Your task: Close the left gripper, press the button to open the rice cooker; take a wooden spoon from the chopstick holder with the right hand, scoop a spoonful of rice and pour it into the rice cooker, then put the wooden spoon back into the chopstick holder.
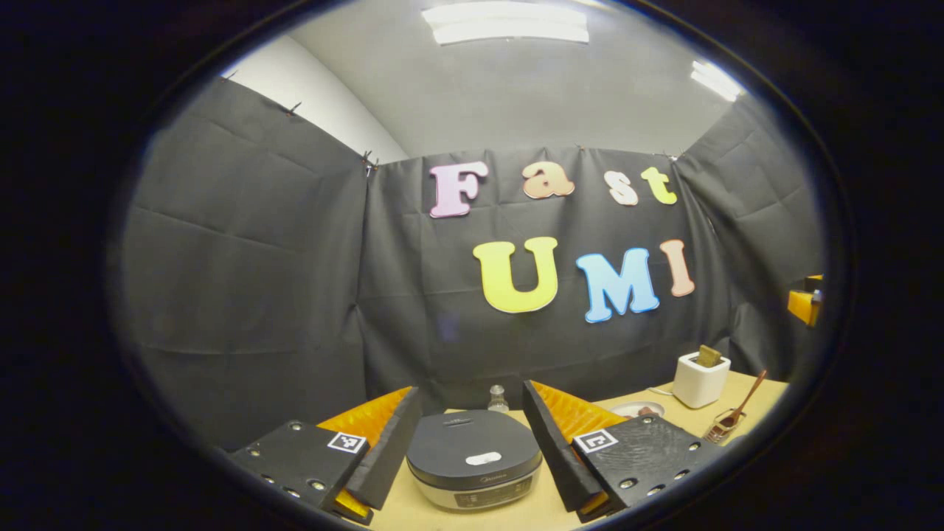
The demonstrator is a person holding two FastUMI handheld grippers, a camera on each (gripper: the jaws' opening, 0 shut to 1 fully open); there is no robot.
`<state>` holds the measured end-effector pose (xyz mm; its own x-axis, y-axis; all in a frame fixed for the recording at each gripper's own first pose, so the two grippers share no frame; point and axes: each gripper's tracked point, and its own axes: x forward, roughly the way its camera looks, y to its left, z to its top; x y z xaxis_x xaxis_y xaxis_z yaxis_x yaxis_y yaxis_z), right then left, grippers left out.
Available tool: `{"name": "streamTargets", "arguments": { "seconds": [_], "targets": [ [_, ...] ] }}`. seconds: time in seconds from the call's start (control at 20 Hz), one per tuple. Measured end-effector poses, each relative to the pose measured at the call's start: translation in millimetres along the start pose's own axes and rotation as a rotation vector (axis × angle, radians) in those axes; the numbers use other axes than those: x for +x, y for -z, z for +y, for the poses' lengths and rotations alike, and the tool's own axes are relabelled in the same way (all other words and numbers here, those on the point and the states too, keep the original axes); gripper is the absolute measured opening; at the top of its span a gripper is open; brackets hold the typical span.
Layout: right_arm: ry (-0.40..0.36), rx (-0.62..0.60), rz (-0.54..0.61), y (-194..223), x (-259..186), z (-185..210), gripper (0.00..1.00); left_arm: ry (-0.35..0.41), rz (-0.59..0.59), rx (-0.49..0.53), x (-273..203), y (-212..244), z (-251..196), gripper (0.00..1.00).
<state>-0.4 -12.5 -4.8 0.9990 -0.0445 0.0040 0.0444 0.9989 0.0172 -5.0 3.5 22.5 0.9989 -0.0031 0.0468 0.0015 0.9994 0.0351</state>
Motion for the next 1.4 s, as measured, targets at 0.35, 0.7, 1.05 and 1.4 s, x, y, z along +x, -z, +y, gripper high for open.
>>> {"name": "streamTargets", "arguments": {
  "seconds": [0.35, 0.7, 1.05, 1.4],
  "targets": [
    [-0.005, 0.009, 0.0, 1, 0, 4, 0.99, 0.028, -0.004, 0.007, -1, -7, -4, 0.66],
    [-0.002, 0.01, 0.0, 2, -2, 4, 0.98, 0.023, 0.015, -0.023, 0, 0, 5, 0.28],
    [0.021, 0.001, 0.012, 7, -10, -4, 0.98, 0.025, 0.05, -0.086, 30, 17, 21, 0.0],
    [0.067, -0.001, 0.038, 12, -20, -18, 0.98, 0.061, 0.169, -0.148, 72, 75, 17, 0.0]
  ]
}}
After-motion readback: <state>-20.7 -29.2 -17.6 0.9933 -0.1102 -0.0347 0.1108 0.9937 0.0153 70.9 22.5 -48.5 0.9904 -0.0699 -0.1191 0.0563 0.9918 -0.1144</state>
